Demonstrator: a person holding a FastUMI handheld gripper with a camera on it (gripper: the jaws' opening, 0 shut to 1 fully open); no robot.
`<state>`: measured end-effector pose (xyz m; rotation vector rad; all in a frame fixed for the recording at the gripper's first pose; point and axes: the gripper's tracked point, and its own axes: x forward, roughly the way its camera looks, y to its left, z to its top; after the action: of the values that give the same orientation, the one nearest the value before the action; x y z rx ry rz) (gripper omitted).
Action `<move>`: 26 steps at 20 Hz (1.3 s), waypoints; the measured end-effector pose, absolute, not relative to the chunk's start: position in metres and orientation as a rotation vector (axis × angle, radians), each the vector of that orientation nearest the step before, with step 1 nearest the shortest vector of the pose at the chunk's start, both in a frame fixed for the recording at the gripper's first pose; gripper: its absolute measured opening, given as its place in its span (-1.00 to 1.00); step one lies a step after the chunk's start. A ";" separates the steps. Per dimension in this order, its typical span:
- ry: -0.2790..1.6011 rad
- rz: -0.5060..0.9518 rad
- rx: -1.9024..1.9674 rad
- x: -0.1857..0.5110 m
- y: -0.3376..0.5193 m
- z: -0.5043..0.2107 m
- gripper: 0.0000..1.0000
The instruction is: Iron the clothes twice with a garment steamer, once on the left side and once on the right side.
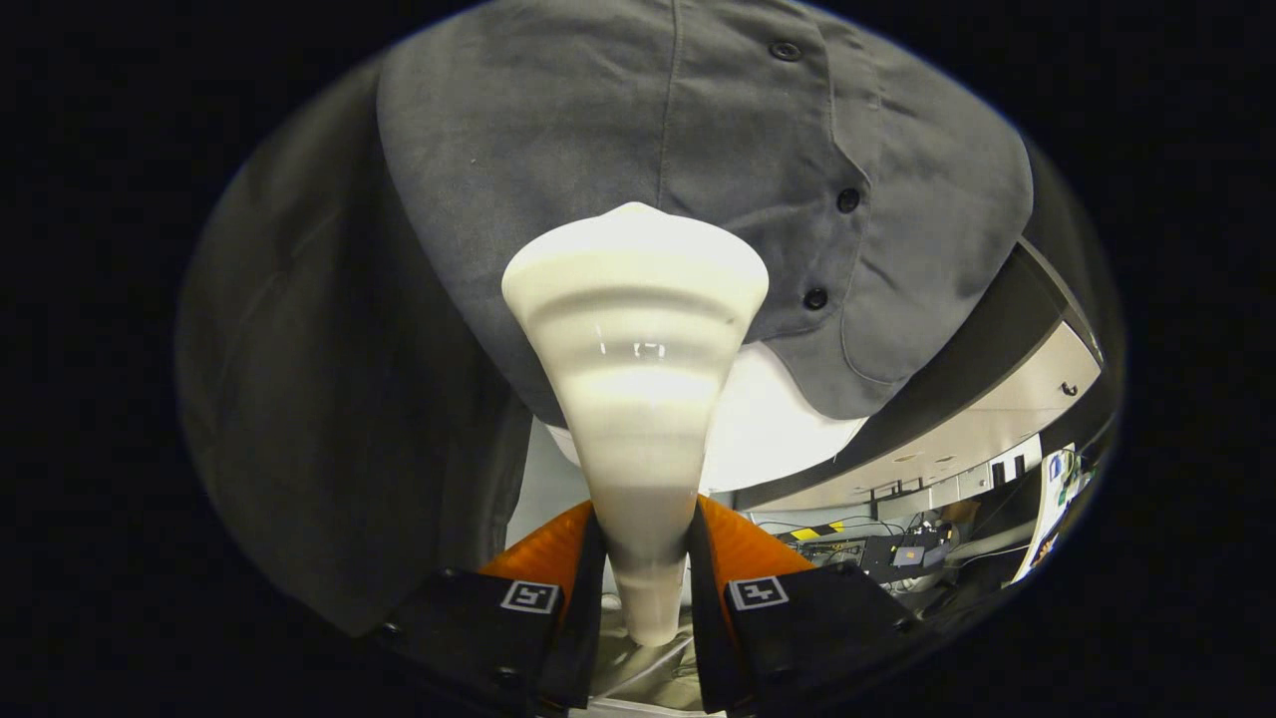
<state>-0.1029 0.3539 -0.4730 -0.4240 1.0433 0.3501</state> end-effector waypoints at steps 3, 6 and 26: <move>1.037 0.364 -0.412 -0.101 0.344 -0.461 -0.04; 1.011 0.386 -0.395 -0.095 0.336 -0.439 -0.05; 0.625 0.447 -0.215 0.007 0.224 -0.154 -0.05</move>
<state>0.0069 0.2245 -0.1536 -0.2150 0.6254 0.4473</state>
